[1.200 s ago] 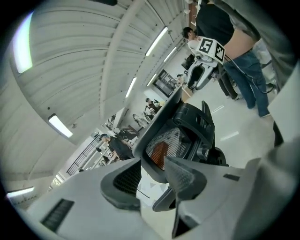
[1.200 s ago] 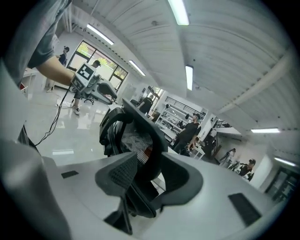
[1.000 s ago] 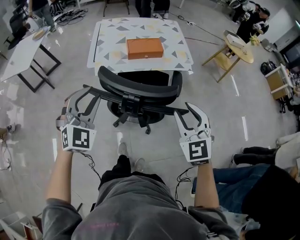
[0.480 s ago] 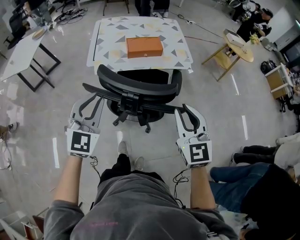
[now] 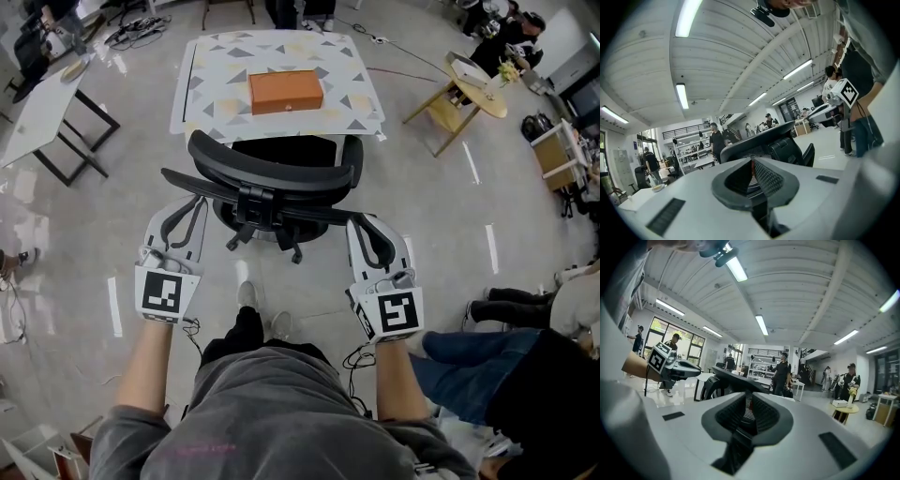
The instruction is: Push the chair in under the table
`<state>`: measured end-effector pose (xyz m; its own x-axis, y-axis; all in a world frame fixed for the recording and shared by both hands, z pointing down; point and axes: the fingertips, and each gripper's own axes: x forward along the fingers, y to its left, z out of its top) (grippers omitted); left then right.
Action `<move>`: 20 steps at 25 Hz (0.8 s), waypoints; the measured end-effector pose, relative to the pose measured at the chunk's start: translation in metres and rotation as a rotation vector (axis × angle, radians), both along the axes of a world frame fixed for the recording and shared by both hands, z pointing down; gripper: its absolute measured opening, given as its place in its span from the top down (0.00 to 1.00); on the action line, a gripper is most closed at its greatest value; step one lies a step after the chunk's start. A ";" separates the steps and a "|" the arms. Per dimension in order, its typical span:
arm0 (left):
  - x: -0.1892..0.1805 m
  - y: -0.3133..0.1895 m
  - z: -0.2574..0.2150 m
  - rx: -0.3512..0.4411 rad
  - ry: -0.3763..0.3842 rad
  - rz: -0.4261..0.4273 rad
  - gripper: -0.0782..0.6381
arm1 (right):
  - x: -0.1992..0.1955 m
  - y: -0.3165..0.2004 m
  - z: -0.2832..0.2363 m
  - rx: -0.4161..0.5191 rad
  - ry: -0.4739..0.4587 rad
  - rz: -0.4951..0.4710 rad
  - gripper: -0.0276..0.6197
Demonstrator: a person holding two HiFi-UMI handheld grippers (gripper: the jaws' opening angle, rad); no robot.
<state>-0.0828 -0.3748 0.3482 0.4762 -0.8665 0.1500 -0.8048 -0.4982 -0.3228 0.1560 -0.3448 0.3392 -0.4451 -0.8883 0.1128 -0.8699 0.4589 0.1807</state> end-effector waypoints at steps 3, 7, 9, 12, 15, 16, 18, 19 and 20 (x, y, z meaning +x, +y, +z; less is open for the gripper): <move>0.001 0.000 0.002 -0.017 0.015 -0.002 0.87 | -0.001 -0.002 0.001 -0.001 -0.014 0.000 0.88; 0.003 0.000 0.010 -0.038 0.039 0.001 0.88 | -0.002 -0.004 0.005 -0.018 -0.035 -0.002 0.90; 0.004 0.001 0.015 -0.054 0.048 0.002 0.88 | -0.003 -0.005 0.007 -0.032 -0.050 -0.004 0.92; 0.005 0.001 0.021 -0.082 0.065 0.001 0.89 | -0.003 -0.007 0.009 -0.036 -0.057 -0.011 0.92; 0.003 0.000 0.023 -0.089 0.073 -0.004 0.89 | -0.005 -0.008 0.011 -0.044 -0.059 -0.014 0.93; 0.003 -0.001 0.024 -0.089 0.073 -0.004 0.89 | -0.005 -0.009 0.012 -0.045 -0.060 -0.016 0.93; 0.003 -0.001 0.023 -0.087 0.072 -0.005 0.89 | -0.005 -0.009 0.013 -0.047 -0.063 -0.018 0.93; 0.003 -0.002 0.022 -0.086 0.071 -0.005 0.89 | -0.005 -0.010 0.013 -0.048 -0.067 -0.019 0.94; 0.003 -0.002 0.022 -0.085 0.071 -0.005 0.89 | -0.006 -0.010 0.012 -0.048 -0.070 -0.021 0.94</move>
